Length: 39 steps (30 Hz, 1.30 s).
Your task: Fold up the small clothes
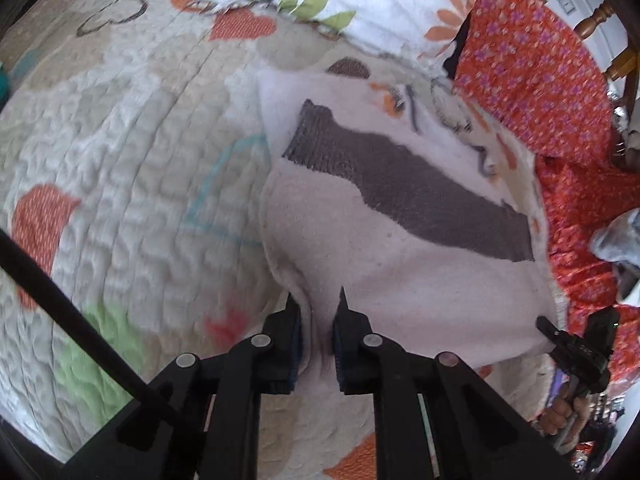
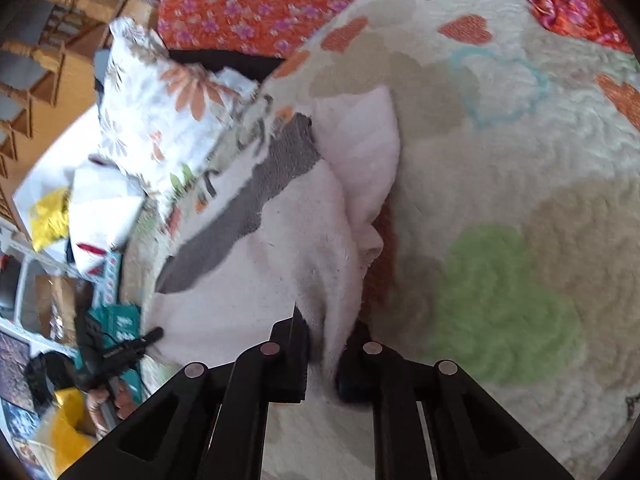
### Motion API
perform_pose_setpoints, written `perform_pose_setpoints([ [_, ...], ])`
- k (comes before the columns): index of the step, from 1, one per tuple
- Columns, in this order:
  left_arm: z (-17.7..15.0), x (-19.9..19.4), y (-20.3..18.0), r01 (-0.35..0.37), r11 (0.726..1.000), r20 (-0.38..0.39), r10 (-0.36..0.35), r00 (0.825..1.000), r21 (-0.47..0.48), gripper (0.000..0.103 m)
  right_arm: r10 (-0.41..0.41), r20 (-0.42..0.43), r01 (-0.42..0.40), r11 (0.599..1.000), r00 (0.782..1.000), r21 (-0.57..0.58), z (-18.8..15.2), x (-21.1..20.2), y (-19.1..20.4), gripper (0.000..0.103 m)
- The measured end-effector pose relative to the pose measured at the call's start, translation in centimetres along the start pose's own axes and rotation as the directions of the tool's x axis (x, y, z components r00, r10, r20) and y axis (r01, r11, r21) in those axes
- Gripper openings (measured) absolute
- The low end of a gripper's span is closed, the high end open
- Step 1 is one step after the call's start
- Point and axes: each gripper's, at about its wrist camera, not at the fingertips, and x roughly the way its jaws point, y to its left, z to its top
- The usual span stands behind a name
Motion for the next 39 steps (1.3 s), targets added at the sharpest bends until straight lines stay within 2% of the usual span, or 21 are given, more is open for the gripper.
perform_pose_setpoints([
  [4, 0.7, 1.2, 1.6, -0.017, 0.999, 0.020, 0.018, 1.000, -0.040, 0.026, -0.078, -0.007, 0.078, 0.996, 0.997, -0.039, -0.2, 0.9, -0.1, 0.021],
  [6, 1.1, 1.0, 2.4, -0.060, 0.996, 0.041, 0.063, 0.997, -0.065, 0.048, -0.114, -0.001, 0.114, 0.993, 0.993, -0.036, 0.2, 0.8, -0.1, 0.035],
  [8, 1.0, 0.1, 3.5, -0.091, 0.990, 0.070, 0.098, 0.993, -0.106, 0.057, -0.134, 0.034, 0.135, 0.991, 0.990, -0.013, 0.5, -0.2, -0.4, 0.046],
  [10, 0.9, -0.8, 4.5, -0.082, 0.986, 0.076, 0.093, 0.993, -0.144, 0.058, -0.140, 0.078, 0.139, 0.990, 0.987, 0.014, 0.9, -1.7, -1.0, 0.049],
  [12, 0.1, -2.2, 5.3, -0.102, 0.981, 0.102, 0.120, 0.988, -0.167, 0.059, -0.169, 0.128, 0.164, 0.985, 0.977, 0.045, 0.9, -3.4, -1.8, 0.049],
  [14, -0.4, -3.0, 5.3, -0.140, 0.979, 0.138, 0.162, 0.977, -0.151, 0.059, -0.179, 0.206, 0.171, 0.984, 0.962, 0.059, 0.6, -5.5, -2.3, 0.049],
  [16, -0.7, -3.4, 4.9, -0.152, 0.980, 0.181, 0.175, 0.968, -0.131, 0.060, -0.144, 0.247, 0.138, 0.990, 0.958, 0.040, 0.9, -6.5, -1.8, 0.047],
  [18, -1.2, -3.6, 4.0, -0.115, 0.986, 0.224, 0.139, 0.965, -0.117, 0.060, -0.098, 0.262, 0.108, 0.994, 0.960, -0.024, 1.1, -6.4, -0.1, 0.041],
  [20, -1.5, -3.2, 2.0, -0.057, 0.997, 0.242, 0.067, 0.968, -0.050, 0.060, -0.041, 0.205, 0.062, 0.993, 0.978, -0.099, 0.7, -4.6, 1.9, 0.040],
  [22, -2.0, -2.5, -0.6, -0.061, 0.997, 0.239, 0.045, 0.970, 0.057, 0.063, -0.006, 0.129, 0.026, 0.987, 0.992, -0.156, -0.1, -2.2, 3.6, 0.040],
  [23, -2.2, -1.9, -1.5, -0.070, 0.992, 0.225, 0.045, 0.973, 0.103, 0.067, -0.005, 0.102, 0.024, 0.983, 0.995, -0.182, -0.6, -1.2, 4.2, 0.040],
  [25, -2.4, -0.4, -2.7, -0.103, 0.984, 0.191, 0.075, 0.979, 0.142, 0.067, -0.011, 0.039, 0.020, 0.974, 0.999, -0.226, -1.4, 0.8, 5.1, 0.040],
  [27, -2.3, 1.1, -2.7, -0.137, 0.982, 0.153, 0.117, 0.981, 0.128, 0.067, -0.062, 0.001, 0.061, 0.969, 0.998, -0.239, -1.6, 2.2, 4.9, 0.040],
  [28, -2.2, 1.9, -2.4, -0.151, 0.983, 0.128, 0.137, 0.982, 0.109, 0.067, -0.113, -0.004, 0.109, 0.968, 0.994, -0.228, -1.6, 2.7, 4.5, 0.040],
  [30, -2.0, 2.4, -2.2, -0.167, 0.981, 0.128, 0.154, 0.980, 0.101, 0.068, -0.180, -0.002, 0.177, 0.970, 0.984, -0.169, -1.2, 2.9, 2.9, 0.038],
  [31, -2.1, 2.5, -2.5, -0.182, 0.976, 0.135, 0.165, 0.977, 0.120, 0.068, -0.168, -0.005, 0.166, 0.979, 0.986, -0.116, -0.7, 2.7, 1.8, 0.035],
  [34, -2.4, 2.7, -3.1, -0.213, 0.964, 0.148, 0.190, 0.971, 0.161, 0.071, -0.127, 0.035, 0.127, 0.992, 0.991, -0.010, 0.3, 1.1, -0.1, 0.037],
  [39, -3.4, 3.0, -3.7, -0.248, 0.946, 0.168, 0.215, 0.962, 0.210, 0.078, -0.214, 0.125, 0.215, 0.977, 0.969, 0.008, 0.9, -1.2, -0.2, 0.041],
])
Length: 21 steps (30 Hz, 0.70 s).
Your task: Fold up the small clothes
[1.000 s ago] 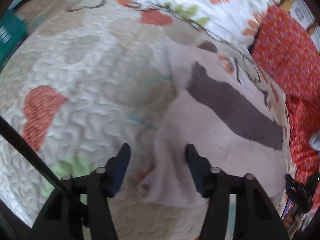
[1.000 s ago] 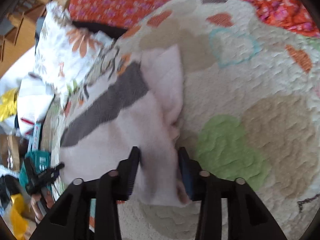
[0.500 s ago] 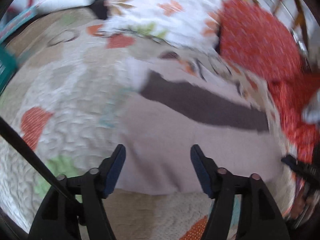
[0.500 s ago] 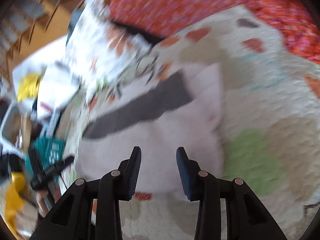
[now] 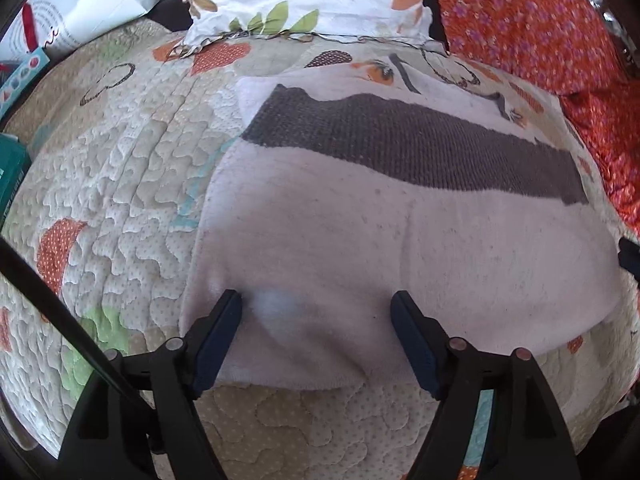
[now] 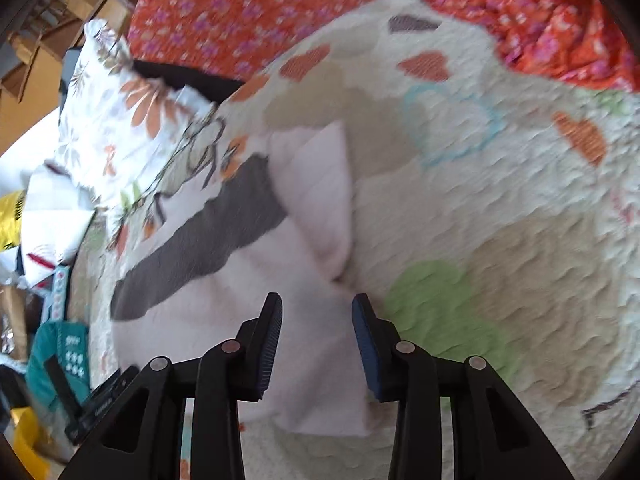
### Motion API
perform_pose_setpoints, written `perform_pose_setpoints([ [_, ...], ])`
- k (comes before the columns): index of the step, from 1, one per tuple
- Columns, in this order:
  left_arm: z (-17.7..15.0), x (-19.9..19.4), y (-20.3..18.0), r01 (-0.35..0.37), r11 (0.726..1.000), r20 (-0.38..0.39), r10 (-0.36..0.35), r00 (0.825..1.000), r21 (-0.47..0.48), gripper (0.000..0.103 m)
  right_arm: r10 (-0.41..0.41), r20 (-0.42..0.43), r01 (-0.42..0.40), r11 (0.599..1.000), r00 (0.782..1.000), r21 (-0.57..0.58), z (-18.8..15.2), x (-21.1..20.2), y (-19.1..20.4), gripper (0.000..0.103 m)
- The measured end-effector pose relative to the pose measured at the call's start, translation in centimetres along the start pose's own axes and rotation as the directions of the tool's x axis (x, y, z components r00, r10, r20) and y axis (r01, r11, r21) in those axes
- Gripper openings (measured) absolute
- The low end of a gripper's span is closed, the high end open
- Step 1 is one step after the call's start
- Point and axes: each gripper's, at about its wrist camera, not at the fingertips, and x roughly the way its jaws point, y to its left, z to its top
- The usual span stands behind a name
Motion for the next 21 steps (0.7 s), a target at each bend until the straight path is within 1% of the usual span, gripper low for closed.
perform_pose_setpoints([
  [1, -0.1, 0.0, 0.0, 0.002, 1.000, 0.003, -0.002, 1.000, 0.001, 0.079, 0.000, 0.008, 0.000, 1.000, 1.000, 0.002, -0.1, -0.5, 0.1, 0.041],
  [3, -0.3, 0.1, -0.1, 0.005, 1.000, 0.008, -0.005, 1.000, 0.005, 0.083, 0.046, 0.009, -0.046, 0.999, 0.999, 0.003, -0.1, -1.4, 0.4, 0.041],
  [4, -0.3, 0.2, -0.2, 0.002, 1.000, 0.011, -0.002, 1.000, 0.011, 0.084, 0.075, 0.011, -0.075, 0.997, 0.997, -0.010, 0.1, -1.6, 1.3, 0.042],
  [5, -0.4, 0.1, -0.3, -0.001, 1.000, 0.014, 0.000, 1.000, 0.015, 0.086, 0.085, 0.027, -0.084, 0.996, 0.996, -0.025, 0.0, -2.3, 1.5, 0.045],
  [6, -0.5, 0.2, -0.5, -0.004, 1.000, 0.017, 0.004, 1.000, 0.023, 0.089, 0.075, 0.053, -0.073, 0.996, 0.996, -0.046, 0.0, -2.8, 2.2, 0.047],
  [7, -0.5, 0.4, -0.7, -0.011, 0.999, 0.018, 0.010, 1.000, 0.032, 0.090, 0.048, 0.087, -0.042, 0.996, 0.995, -0.073, 0.1, -3.2, 2.9, 0.052],
  [8, -0.5, 0.5, -0.9, -0.016, 0.999, 0.018, 0.016, 1.000, 0.038, 0.093, 0.025, 0.115, -0.014, 0.995, 0.993, -0.099, 0.2, -3.4, 3.6, 0.054],
  [9, -0.5, 0.6, -1.1, -0.023, 0.999, 0.018, 0.022, 1.000, 0.043, 0.096, 0.001, 0.136, 0.017, 0.991, 0.991, -0.130, 0.2, -3.5, 4.3, 0.054],
  [11, -0.4, 0.9, -1.5, -0.041, 0.998, 0.020, 0.040, 0.999, 0.042, 0.098, -0.020, 0.132, 0.042, 0.986, 0.991, -0.162, 0.1, -3.0, 5.0, 0.054],
  [13, -0.4, 1.0, -1.6, -0.051, 0.998, 0.023, 0.051, 0.998, 0.031, 0.099, -0.015, 0.099, 0.033, 0.983, 0.995, -0.182, 0.1, -1.6, 5.7, 0.054],
  [15, -0.4, 0.9, -1.7, -0.053, 0.998, 0.024, 0.052, 0.998, 0.028, 0.099, -0.029, 0.073, 0.044, 0.976, 0.997, -0.212, -0.2, -0.1, 6.4, 0.054],
  [16, -0.4, 0.9, -1.6, -0.051, 0.998, 0.023, 0.051, 0.998, 0.028, 0.099, -0.047, 0.069, 0.062, 0.970, 0.997, -0.236, -0.4, 0.8, 6.9, 0.054],
  [19, -0.3, 0.8, -1.6, -0.039, 0.999, 0.012, 0.038, 0.999, 0.023, 0.099, -0.112, 0.082, 0.131, 0.945, 0.990, -0.300, -1.3, 2.5, 7.9, 0.048],
  [20, -0.3, 0.6, -1.5, -0.025, 1.000, 0.007, 0.025, 1.000, 0.013, 0.099, -0.122, 0.083, 0.142, 0.939, 0.989, -0.312, -1.6, 2.8, 8.2, 0.047],
  [21, -0.2, 0.4, -1.4, -0.013, 1.000, 0.007, 0.013, 1.000, 0.006, 0.097, -0.129, 0.083, 0.149, 0.935, 0.988, -0.321, -1.8, 3.1, 8.4, 0.047],
])
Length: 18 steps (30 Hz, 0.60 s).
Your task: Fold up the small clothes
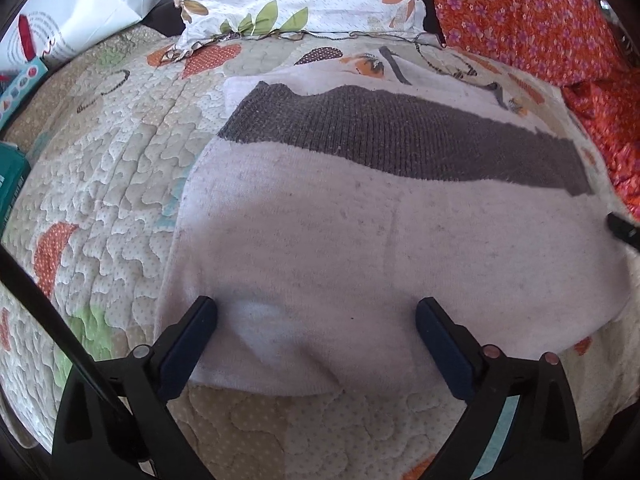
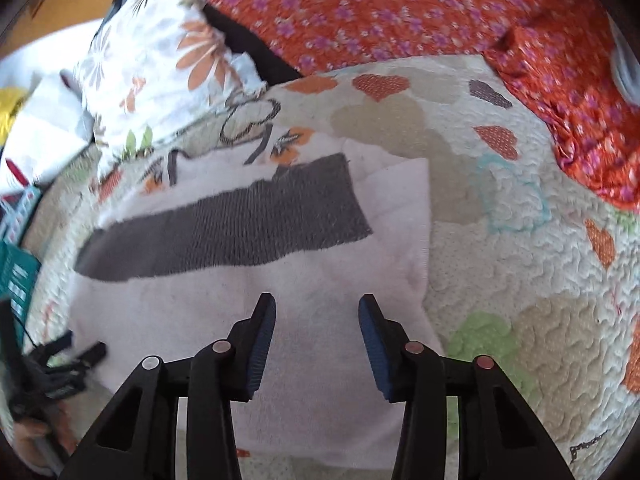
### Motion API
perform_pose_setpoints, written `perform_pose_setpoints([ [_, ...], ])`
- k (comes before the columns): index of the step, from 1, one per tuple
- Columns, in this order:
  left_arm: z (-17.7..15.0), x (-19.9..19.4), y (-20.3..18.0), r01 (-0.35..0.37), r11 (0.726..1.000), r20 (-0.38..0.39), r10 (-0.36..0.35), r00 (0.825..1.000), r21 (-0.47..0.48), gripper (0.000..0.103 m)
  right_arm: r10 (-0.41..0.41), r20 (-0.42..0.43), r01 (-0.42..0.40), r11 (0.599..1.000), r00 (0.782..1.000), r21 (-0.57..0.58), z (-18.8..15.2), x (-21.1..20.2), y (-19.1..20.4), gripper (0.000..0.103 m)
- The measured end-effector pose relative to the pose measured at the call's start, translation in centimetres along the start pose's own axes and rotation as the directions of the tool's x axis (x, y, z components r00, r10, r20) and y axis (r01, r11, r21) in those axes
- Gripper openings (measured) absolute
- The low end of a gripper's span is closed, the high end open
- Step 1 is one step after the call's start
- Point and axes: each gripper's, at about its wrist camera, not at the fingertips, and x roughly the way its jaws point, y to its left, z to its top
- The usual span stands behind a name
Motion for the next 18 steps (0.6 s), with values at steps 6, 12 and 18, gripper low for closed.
perform_pose_setpoints([
  [6, 0.8, -2.8, 1.3, 0.079, 0.994, 0.081, -0.073, 0.994, -0.074, 0.082, -0.010, -0.016, 0.009, 0.998, 1.000, -0.060, -0.7, 1.2, 1.7, 0.047],
  [12, 1.6, -3.7, 4.3, 0.069, 0.980, 0.122, -0.047, 0.991, -0.184, 0.082, -0.047, -0.014, 0.045, 0.992, 0.999, -0.120, -1.2, 1.8, 2.9, 0.047],
  [18, 1.6, -3.3, 5.9, 0.077, 0.966, 0.102, -0.053, 0.993, -0.248, 0.082, -0.053, -0.002, 0.053, 0.991, 0.999, -0.124, -1.2, 1.5, 3.0, 0.047],
])
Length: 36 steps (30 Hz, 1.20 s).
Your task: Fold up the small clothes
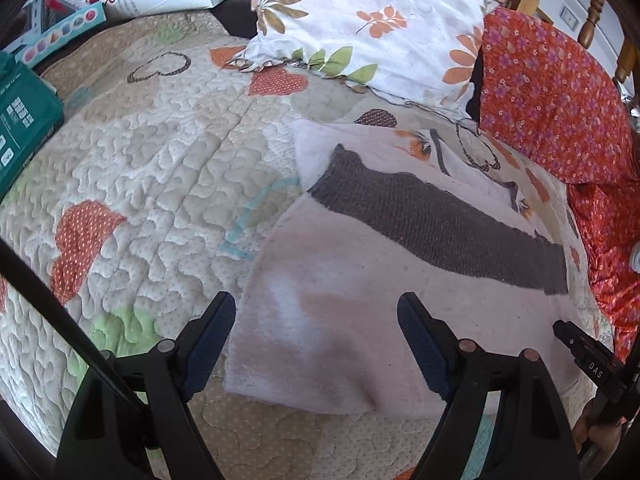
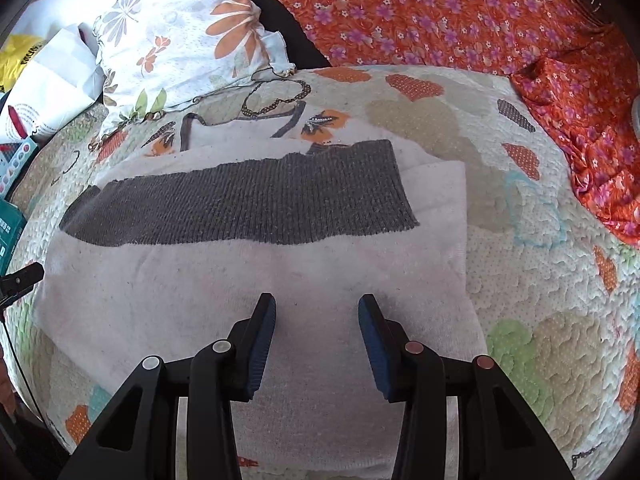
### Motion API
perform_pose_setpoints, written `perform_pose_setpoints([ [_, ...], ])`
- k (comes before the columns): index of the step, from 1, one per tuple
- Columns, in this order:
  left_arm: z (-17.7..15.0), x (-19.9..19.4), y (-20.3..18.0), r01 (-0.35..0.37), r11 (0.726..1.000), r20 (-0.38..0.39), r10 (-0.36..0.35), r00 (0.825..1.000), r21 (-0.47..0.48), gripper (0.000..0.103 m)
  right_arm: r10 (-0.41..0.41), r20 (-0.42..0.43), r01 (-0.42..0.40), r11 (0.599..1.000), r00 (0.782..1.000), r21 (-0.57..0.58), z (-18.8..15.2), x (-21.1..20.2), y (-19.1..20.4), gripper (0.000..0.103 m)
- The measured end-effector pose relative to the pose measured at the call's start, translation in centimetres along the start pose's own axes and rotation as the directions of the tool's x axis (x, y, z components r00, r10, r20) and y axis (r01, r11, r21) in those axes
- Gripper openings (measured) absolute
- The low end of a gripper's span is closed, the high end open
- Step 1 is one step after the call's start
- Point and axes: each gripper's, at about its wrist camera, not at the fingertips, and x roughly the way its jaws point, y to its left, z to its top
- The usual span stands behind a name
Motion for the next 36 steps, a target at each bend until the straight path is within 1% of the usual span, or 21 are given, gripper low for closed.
perform_pose_setpoints([
  [7, 0.3, 0.0, 0.0, -0.003, 1.000, 0.013, 0.003, 1.000, -0.020, 0.082, -0.002, 0.041, 0.001, 1.000, 0.999, 0.028, 0.3, -1.1, -0.5, 0.047],
  [12, 0.3, 0.4, 0.8, -0.001, 0.998, -0.007, 0.000, 1.000, -0.055, 0.082, -0.003, 0.071, 0.001, 0.999, 0.997, 0.041, 0.5, -1.9, -0.7, 0.047],
  [19, 0.1, 0.1, 1.4, -0.014, 0.998, -0.003, 0.014, 1.000, -0.067, 0.082, 0.007, 0.065, -0.008, 1.000, 0.998, 0.027, 0.4, -1.8, -0.3, 0.047],
  [28, 0.2, 0.1, 1.6, -0.015, 0.997, -0.004, 0.015, 1.000, -0.076, 0.082, 0.013, 0.082, -0.014, 1.000, 0.997, 0.007, 0.2, -2.1, 0.2, 0.047],
  [36, 0.2, 0.2, 1.7, -0.020, 0.997, -0.009, 0.019, 1.000, -0.078, 0.082, 0.020, 0.061, -0.017, 0.999, 0.998, -0.049, -0.2, -1.7, 1.4, 0.047],
])
